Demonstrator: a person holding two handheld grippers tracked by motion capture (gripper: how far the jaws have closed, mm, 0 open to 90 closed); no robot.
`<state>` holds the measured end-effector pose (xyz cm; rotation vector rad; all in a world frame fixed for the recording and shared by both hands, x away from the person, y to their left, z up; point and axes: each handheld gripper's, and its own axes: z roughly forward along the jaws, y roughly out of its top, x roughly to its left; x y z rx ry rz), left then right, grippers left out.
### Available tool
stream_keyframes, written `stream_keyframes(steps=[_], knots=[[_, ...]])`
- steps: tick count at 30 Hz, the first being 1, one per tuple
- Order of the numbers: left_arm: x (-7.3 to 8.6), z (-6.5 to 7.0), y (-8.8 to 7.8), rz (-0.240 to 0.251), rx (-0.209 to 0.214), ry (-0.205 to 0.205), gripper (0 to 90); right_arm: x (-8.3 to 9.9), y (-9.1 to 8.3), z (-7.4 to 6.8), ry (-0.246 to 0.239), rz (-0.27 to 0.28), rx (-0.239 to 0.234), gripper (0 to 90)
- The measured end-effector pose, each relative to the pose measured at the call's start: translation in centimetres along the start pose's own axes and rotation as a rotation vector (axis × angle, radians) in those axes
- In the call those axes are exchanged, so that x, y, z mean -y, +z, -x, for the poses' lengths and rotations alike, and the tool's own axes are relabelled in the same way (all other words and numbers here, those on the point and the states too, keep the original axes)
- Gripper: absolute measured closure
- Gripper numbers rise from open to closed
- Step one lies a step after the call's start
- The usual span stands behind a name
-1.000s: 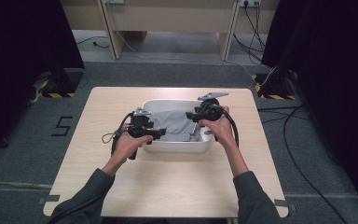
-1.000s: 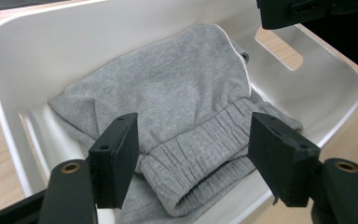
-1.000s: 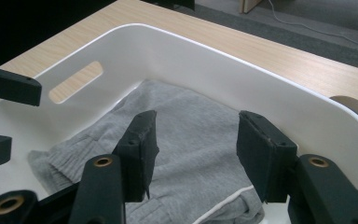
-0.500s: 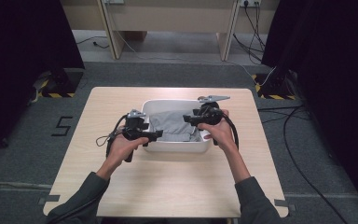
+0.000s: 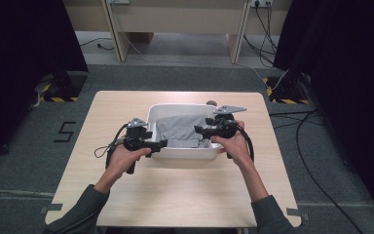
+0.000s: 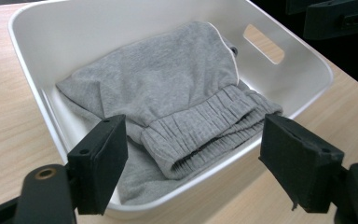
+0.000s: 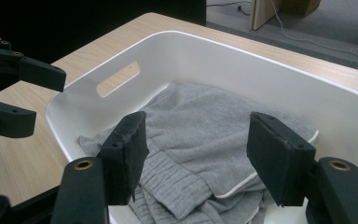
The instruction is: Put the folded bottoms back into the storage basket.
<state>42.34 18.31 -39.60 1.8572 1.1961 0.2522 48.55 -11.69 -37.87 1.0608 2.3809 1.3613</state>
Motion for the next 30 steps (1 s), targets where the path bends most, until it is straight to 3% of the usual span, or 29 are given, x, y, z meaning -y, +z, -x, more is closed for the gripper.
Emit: stream_keyframes(steps=[25, 30], knots=[[2.6, 1.5, -2.7, 0.029, 0.042, 0.040, 22.8, 3.4, -3.3, -1.7, -0.040, 0.046, -0.020, 39.2], [3.1, 2.0, -3.1, 0.045, 0.057, 0.049, 22.8, 4.1, -4.0, -2.1, -0.058, 0.054, 0.013, 39.2]])
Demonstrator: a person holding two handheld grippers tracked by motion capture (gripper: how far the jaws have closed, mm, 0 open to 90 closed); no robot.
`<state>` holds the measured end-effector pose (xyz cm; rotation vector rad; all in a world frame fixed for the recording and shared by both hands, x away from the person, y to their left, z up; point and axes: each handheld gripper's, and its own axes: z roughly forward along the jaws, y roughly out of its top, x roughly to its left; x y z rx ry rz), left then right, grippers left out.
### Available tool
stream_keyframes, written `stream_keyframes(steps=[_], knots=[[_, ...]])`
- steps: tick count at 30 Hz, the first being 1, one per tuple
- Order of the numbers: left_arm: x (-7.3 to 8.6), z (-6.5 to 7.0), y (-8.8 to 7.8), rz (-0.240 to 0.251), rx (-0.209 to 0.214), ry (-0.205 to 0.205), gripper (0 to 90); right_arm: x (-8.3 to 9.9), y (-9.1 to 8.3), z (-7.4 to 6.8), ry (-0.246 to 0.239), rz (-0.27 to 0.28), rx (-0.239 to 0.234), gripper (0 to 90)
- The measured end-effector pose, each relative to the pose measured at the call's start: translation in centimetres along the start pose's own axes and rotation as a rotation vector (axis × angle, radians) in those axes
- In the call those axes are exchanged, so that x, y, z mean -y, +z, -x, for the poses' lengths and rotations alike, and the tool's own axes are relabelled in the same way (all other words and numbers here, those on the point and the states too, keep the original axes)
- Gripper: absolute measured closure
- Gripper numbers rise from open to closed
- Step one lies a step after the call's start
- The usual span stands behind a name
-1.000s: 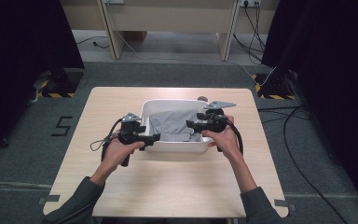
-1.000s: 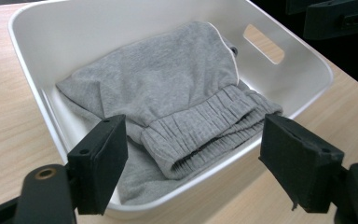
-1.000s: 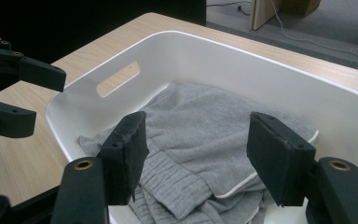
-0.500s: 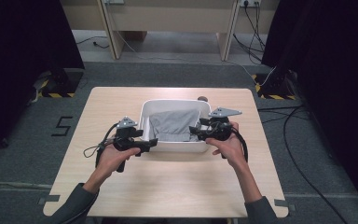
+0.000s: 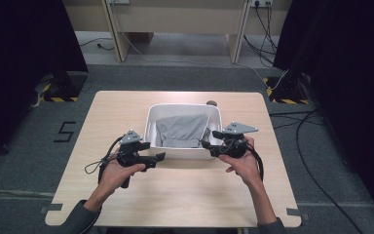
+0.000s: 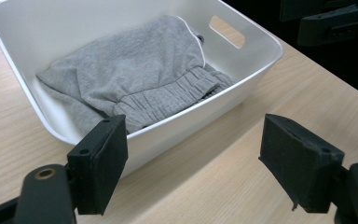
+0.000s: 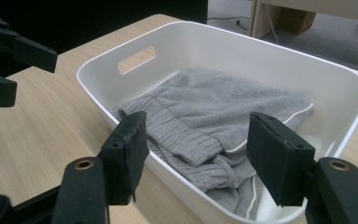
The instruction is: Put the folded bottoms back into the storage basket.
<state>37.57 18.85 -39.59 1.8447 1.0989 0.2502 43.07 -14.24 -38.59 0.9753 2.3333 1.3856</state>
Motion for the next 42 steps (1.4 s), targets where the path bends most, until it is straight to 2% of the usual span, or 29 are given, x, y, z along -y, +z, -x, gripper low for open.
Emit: stream_keyframes(steps=[5, 7, 9, 20, 25, 35, 42], knots=[[0.5, 0.3, -0.1, 0.001, -0.001, 0.005, 22.6, 0.8, -0.2, -0.5, 0.000, 0.010, -0.005, 39.5], [0.7, 0.4, -0.2, 0.008, 0.006, 0.002, 22.6, 1.0, -0.1, -0.6, -0.007, -0.007, -0.004, 39.5], [1.0, 0.5, -0.3, 0.015, 0.010, 0.002, 22.6, 1.1, -0.1, -0.7, -0.006, -0.003, -0.004, 39.5], [2.3, 0.4, -1.2, 0.039, -0.006, 0.006, 22.5, 2.3, -0.9, -0.8, 0.011, 0.016, -0.015, 38.8], [2.9, 0.2, -1.3, 0.022, -0.022, 0.017, 22.5, 2.6, -1.4, -0.7, 0.013, 0.023, -0.011, 38.6], [4.3, 0.3, -1.4, -0.006, -0.019, 0.018, 22.3, 3.2, -2.1, -0.5, 0.021, 0.034, 0.008, 36.2], [5.4, 0.4, -2.3, -0.011, -0.017, 0.017, 22.3, 3.6, -2.9, -0.8, 0.034, 0.036, 0.024, 34.0]])
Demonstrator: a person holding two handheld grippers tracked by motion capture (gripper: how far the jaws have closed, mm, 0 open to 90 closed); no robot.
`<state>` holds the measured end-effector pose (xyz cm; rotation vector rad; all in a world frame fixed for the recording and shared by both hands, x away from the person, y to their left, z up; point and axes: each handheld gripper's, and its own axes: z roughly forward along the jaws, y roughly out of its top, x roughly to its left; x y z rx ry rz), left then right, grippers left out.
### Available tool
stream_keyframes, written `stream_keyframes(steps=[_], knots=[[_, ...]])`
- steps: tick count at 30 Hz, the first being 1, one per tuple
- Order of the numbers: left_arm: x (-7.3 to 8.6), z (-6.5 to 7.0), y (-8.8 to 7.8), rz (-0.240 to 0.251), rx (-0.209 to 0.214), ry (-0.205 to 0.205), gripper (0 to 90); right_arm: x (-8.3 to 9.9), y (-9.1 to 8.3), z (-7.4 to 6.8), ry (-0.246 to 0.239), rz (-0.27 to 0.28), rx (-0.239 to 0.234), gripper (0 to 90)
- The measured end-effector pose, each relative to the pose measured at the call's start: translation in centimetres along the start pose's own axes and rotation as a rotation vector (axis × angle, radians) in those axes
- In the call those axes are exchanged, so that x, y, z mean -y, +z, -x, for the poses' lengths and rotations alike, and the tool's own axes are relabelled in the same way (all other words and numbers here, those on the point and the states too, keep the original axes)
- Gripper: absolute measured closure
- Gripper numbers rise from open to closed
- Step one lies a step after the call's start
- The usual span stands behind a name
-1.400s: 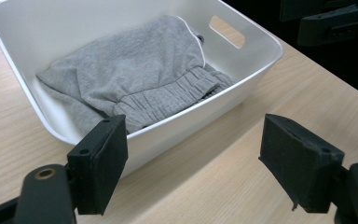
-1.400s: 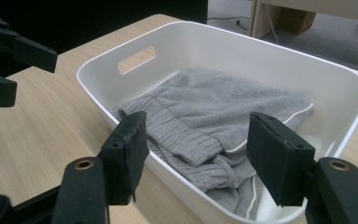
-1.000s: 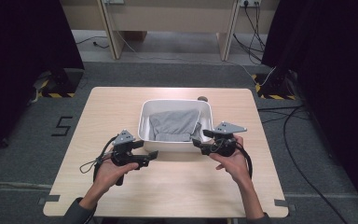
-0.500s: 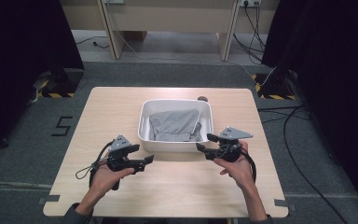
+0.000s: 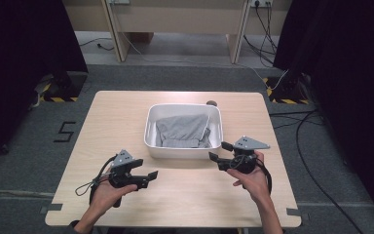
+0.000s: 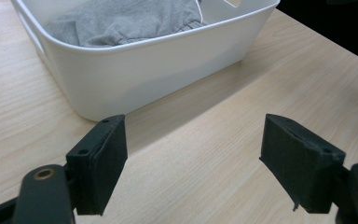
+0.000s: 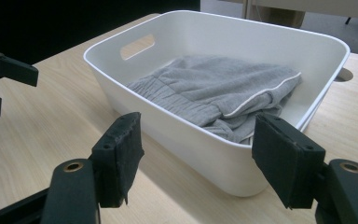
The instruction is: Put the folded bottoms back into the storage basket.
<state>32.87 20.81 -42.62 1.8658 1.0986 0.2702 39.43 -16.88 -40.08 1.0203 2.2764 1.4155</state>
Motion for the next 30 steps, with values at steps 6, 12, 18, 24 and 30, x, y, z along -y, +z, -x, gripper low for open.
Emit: stream_keyframes(steps=[6, 12, 18, 24, 30], knots=[[0.9, -0.5, -0.5, -0.004, -0.007, -0.014, 22.3, 0.9, -0.5, 0.2, 0.010, -0.013, 0.009, 33.7], [1.6, -0.5, -0.7, -0.012, -0.010, -0.023, 22.3, 2.1, -1.3, 0.2, 0.011, -0.028, 0.014, 33.4], [2.0, -0.4, -0.7, -0.016, -0.012, -0.021, 22.3, 3.4, -2.0, 0.1, 0.022, -0.030, 0.017, 33.2], [2.9, -0.4, -0.3, -0.031, -0.006, -0.007, 22.2, 4.4, -2.1, -0.4, 0.028, -0.033, 0.014, 32.7], [4.0, -0.7, 0.0, -0.055, -0.010, -0.010, 22.0, 5.5, -1.7, -1.0, 0.027, -0.046, 0.013, 32.0]])
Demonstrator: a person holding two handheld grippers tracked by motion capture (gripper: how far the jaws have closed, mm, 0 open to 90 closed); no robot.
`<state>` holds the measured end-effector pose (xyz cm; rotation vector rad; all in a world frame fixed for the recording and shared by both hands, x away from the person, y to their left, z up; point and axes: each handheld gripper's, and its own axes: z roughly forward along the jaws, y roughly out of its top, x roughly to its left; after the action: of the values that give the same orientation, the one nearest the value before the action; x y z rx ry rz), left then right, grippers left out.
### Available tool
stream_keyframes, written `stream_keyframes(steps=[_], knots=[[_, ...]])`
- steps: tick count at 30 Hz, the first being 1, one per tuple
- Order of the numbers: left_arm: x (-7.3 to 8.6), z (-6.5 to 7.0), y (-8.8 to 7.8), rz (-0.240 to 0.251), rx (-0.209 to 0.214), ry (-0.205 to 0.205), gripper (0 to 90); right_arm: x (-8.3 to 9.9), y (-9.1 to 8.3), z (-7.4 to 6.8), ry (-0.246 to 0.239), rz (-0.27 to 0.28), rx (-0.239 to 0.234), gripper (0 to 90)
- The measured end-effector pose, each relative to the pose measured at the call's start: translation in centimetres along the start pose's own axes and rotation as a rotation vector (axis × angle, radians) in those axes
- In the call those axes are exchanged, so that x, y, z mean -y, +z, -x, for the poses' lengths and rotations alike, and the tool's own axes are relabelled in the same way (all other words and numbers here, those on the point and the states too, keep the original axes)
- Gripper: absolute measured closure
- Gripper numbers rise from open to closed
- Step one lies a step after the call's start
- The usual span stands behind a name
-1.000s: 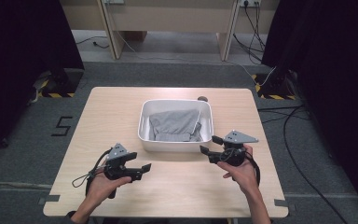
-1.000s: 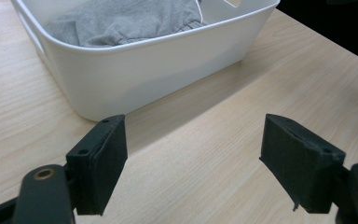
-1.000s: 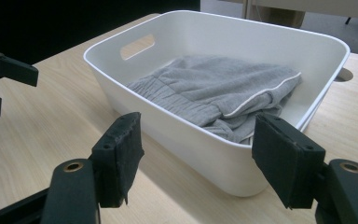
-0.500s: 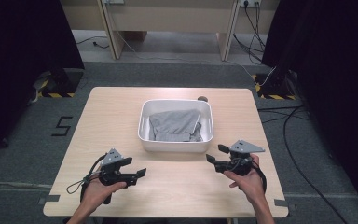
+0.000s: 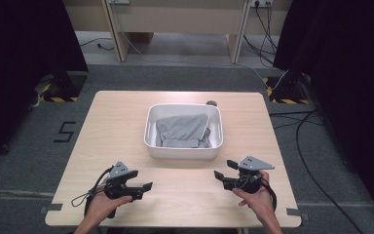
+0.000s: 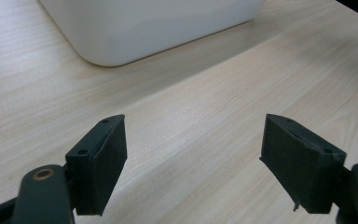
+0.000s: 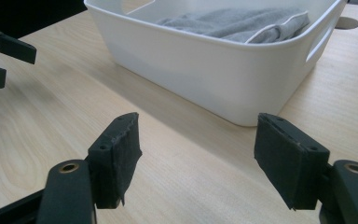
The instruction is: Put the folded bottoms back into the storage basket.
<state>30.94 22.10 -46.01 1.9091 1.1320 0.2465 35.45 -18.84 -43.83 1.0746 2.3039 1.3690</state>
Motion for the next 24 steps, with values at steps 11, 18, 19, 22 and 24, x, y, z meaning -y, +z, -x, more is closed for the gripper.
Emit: stream_keyframes(steps=[11, 18, 19, 22, 24], knots=[[1.9, 0.0, 0.4, -0.033, 0.001, 0.002, 21.9, 1.8, 1.1, -0.7, -0.007, -0.064, -0.005, 29.4], [2.8, 0.2, 0.3, -0.049, -0.019, 0.021, 21.8, 3.0, 1.1, -1.1, 0.001, -0.090, 0.003, 26.3], [2.9, 0.3, 0.3, -0.051, -0.020, 0.025, 21.8, 3.2, 1.0, -1.2, 0.001, -0.096, 0.001, 26.2], [3.3, 0.4, 0.3, -0.059, -0.026, 0.035, 21.8, 3.8, 0.9, -1.3, -0.005, -0.104, 0.006, 25.8], [3.5, 0.5, 0.2, -0.061, -0.031, 0.039, 21.8, 4.1, 0.8, -1.4, -0.005, -0.112, 0.007, 25.2]])
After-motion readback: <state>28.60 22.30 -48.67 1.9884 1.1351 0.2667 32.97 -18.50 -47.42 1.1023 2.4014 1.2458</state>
